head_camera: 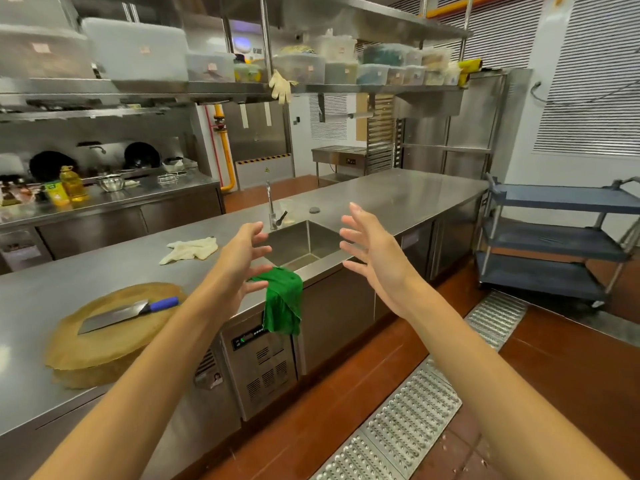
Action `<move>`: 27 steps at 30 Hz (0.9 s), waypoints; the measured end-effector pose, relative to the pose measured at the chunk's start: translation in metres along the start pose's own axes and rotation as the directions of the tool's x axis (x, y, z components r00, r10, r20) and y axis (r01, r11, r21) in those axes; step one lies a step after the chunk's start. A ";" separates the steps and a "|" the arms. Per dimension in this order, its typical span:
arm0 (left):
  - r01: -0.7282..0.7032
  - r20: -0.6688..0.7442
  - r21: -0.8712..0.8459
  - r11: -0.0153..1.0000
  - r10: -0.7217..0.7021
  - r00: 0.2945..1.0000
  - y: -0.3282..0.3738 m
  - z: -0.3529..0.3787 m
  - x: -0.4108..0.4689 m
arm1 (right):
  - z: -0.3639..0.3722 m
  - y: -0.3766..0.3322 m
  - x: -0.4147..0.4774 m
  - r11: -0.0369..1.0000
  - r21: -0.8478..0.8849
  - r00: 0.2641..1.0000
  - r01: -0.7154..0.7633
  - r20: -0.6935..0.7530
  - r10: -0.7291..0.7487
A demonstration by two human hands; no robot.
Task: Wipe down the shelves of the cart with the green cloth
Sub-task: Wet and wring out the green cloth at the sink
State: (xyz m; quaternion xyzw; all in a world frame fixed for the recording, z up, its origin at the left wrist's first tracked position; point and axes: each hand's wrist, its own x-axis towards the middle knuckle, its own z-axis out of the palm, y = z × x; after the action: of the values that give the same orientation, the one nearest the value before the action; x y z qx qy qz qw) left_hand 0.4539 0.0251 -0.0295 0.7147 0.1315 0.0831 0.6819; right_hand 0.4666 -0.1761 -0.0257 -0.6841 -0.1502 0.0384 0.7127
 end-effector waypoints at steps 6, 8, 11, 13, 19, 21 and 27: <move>0.008 0.015 0.033 0.999 -0.009 1.000 0.008 -0.013 0.102 | 0.013 0.010 0.094 1.000 -0.028 0.999 -0.009 -0.039 0.008; 0.015 0.030 0.032 0.999 -0.016 0.999 0.012 -0.016 0.133 | 0.018 0.013 0.122 0.999 -0.031 0.999 -0.016 -0.049 0.014; 0.022 0.050 0.009 1.000 -0.022 0.998 0.015 -0.019 0.171 | 0.021 0.019 0.162 0.999 -0.037 0.996 -0.025 -0.083 0.022; 0.028 0.062 -0.002 1.000 -0.028 0.998 0.015 -0.019 0.194 | 0.022 0.024 0.185 0.998 -0.045 0.994 -0.034 -0.101 0.029; 0.045 0.071 -0.023 0.999 -0.043 0.997 0.008 -0.017 0.256 | 0.018 0.046 0.248 0.997 -0.057 0.993 -0.051 -0.112 0.044; 0.054 0.067 -0.028 0.998 -0.052 0.996 0.004 -0.015 0.276 | 0.016 0.054 0.270 0.996 -0.061 0.993 -0.062 -0.100 0.056; 0.072 0.036 -0.025 0.997 -0.071 0.997 -0.005 0.000 0.341 | 0.001 0.078 0.339 0.997 -0.037 0.996 -0.073 -0.058 0.071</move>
State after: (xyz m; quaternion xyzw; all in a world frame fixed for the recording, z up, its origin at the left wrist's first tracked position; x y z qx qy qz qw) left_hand 0.7778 0.1275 -0.0550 0.7019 0.1439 0.0477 0.6960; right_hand 0.8011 -0.0821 -0.0481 -0.7038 -0.1060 0.0416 0.7013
